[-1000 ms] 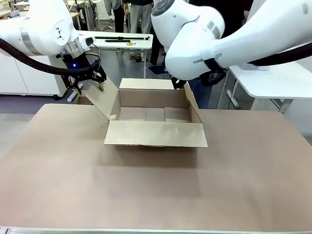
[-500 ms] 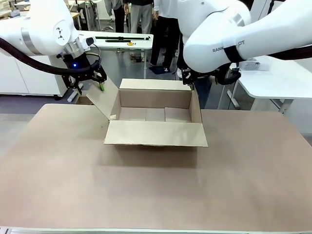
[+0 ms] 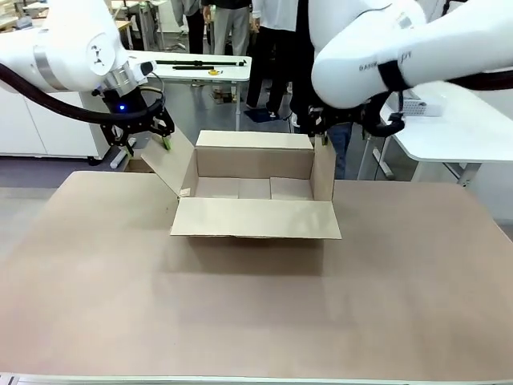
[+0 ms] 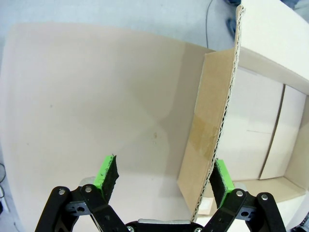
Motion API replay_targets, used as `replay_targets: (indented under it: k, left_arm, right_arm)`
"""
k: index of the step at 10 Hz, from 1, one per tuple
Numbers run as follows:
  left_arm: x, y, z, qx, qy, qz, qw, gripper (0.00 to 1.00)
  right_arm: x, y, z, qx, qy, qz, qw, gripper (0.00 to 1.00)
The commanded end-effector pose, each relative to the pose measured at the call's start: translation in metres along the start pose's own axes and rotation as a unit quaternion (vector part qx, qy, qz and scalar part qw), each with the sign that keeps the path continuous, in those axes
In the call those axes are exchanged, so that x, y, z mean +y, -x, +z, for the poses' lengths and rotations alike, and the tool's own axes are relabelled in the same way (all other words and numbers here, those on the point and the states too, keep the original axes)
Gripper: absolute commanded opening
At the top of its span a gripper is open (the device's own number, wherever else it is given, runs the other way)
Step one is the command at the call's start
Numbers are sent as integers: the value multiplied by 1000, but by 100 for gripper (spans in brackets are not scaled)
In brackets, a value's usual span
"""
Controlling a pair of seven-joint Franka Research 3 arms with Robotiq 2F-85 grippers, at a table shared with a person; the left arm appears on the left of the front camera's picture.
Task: Pack the gift set into the box.
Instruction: Place both hands on the side flaps of the Package Box and spread them outward.
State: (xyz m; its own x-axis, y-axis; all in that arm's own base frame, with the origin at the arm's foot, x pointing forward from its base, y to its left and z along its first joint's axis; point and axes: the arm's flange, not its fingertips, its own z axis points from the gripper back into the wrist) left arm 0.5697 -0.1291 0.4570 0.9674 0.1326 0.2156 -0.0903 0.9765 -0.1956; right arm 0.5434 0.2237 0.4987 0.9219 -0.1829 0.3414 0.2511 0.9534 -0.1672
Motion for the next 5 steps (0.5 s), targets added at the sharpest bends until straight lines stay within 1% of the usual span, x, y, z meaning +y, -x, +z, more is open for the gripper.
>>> replay_targets:
  k: [1, 3, 4, 5]
  left_arm:
    - [0, 0, 0, -5, -10, 6, 1000, 100]
    - [0, 0, 0, -5, -10, 6, 1000, 100]
    - [0, 0, 0, -5, -10, 6, 1000, 100]
    - [0, 0, 0, -5, -10, 6, 1000, 100]
  right_arm:
    - [-45, 1, -9, 27, -88, -53, 994, 100]
    - [-73, -5, -25, 66, -178, -65, 980, 100]
    - [-82, -7, -39, 94, -225, -68, 967, 100]
    - [-87, -7, -54, 115, -251, -76, 958, 100]
